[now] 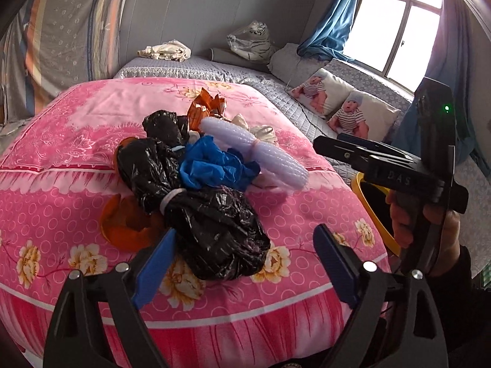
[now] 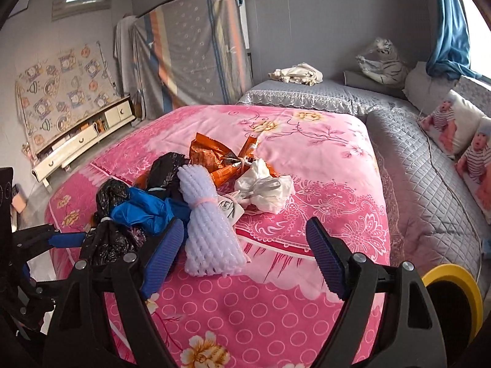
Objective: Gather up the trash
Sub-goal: 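Grasp the black plastic bag with left tool while right tool grasps the white foam net, then carry the black bag in left tool while right tool carries the white net to the bin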
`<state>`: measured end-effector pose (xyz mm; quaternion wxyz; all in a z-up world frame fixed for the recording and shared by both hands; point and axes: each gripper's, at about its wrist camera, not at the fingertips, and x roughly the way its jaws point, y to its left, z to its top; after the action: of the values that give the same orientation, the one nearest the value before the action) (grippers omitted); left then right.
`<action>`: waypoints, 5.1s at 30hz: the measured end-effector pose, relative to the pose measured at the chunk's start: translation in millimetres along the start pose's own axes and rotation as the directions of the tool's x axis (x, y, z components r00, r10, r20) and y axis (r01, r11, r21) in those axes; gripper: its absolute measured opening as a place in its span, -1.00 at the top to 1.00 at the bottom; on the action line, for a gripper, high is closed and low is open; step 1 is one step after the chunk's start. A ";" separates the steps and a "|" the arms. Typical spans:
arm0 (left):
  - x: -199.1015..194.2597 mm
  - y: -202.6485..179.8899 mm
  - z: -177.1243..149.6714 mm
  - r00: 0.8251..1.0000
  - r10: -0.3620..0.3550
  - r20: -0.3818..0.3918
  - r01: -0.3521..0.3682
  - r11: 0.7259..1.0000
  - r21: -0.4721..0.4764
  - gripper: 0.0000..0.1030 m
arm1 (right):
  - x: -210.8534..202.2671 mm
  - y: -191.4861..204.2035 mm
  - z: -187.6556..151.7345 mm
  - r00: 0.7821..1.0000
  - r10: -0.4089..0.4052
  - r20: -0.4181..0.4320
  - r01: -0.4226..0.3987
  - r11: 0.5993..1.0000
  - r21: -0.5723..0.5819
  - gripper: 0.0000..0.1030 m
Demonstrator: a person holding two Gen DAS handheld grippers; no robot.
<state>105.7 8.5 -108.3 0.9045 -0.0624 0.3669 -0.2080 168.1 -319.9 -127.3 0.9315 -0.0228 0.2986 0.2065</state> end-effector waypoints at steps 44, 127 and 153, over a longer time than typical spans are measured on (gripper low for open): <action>61.1 17.9 10.4 0.989 -0.071 -0.127 0.057 0.993 -0.108 0.45 | 110.5 4.9 16.7 0.939 0.201 -0.281 -0.192 0.980 0.060 0.18; 47.7 -249.1 98.6 0.914 -0.358 0.189 0.274 0.892 0.360 0.82 | -253.7 -178.2 -105.2 0.792 -0.548 0.268 0.293 0.727 0.621 0.54; 166.8 -283.3 54.0 0.929 -0.350 -0.124 0.371 0.874 0.315 0.81 | -194.6 -240.6 -170.0 0.883 -0.459 0.096 0.228 0.599 0.767 0.47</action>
<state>156.8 -320.6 -100.4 0.8352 0.0306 0.3367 -0.4337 27.6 -640.1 -176.2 0.9144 0.3268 0.2089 -0.1160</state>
